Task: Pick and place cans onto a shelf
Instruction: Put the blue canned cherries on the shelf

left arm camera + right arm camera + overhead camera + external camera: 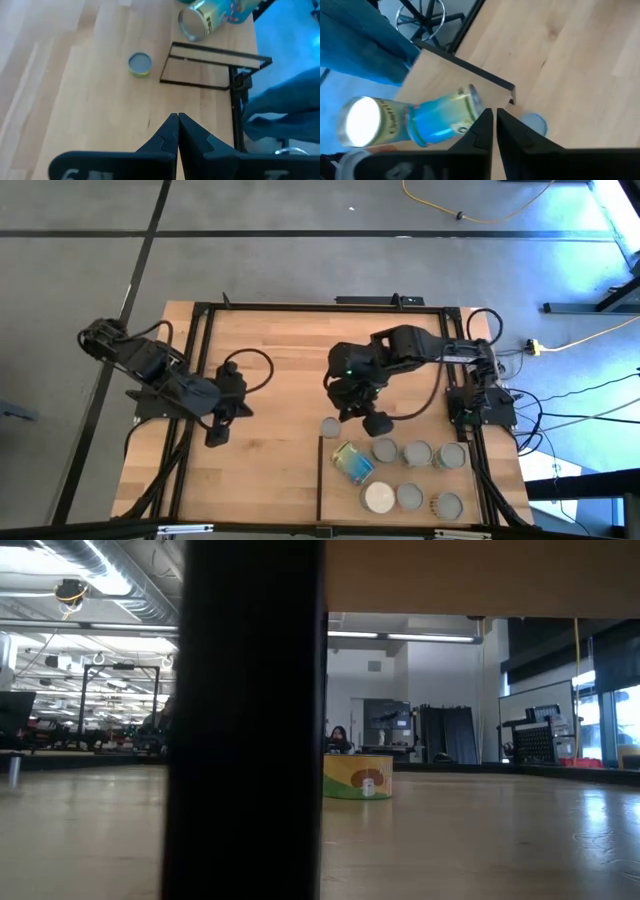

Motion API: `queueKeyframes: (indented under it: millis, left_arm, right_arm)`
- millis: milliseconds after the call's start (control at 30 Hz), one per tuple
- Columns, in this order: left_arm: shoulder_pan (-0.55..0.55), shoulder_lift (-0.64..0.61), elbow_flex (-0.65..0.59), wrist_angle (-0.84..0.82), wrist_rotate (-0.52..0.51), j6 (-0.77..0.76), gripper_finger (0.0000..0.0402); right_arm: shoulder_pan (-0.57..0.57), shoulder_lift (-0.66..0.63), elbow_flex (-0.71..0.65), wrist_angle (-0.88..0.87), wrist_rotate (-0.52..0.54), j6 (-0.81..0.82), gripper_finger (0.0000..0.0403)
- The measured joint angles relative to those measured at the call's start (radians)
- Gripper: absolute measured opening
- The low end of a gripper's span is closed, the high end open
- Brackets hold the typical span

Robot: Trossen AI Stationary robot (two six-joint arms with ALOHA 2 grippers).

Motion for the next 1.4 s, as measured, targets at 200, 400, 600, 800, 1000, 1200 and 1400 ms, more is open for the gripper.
queueKeyframes:
  millis: [200, 400, 600, 800, 1000, 1200, 1400]
  left_arm:
    - [0.021, -0.002, -0.024, 0.013, 0.020, 0.000, 0.0000]
    - [0.035, -0.001, -0.024, 0.014, 0.036, 0.000, 0.0000]
    - [0.031, -0.001, -0.024, 0.014, 0.038, -0.001, 0.0000]
    - [0.028, -0.001, -0.024, 0.015, 0.040, -0.007, 0.0000]
    - [0.029, 0.000, -0.024, 0.017, 0.042, -0.024, 0.0000]
    - [0.029, 0.000, -0.024, 0.019, 0.054, -0.026, 0.0000]
    - [0.029, 0.000, -0.024, 0.020, 0.057, -0.031, 0.0000]
  right_arm:
    - [-0.017, 0.034, 0.000, -0.001, 0.002, -0.040, 0.0041]
    - [-0.031, 0.062, 0.000, -0.043, -0.078, -0.080, 0.0048]
    - [-0.029, 0.094, -0.001, -0.066, -0.103, -0.122, 0.0050]
    - [-0.031, 0.145, 0.000, -0.124, -0.161, -0.148, 0.0051]
    - [-0.033, 0.197, -0.001, -0.137, -0.237, -0.221, 0.0051]
    - [-0.036, 0.216, -0.001, -0.137, -0.256, -0.247, 0.0051]
    - [-0.036, 0.225, 0.000, -0.137, -0.279, -0.251, 0.0051]
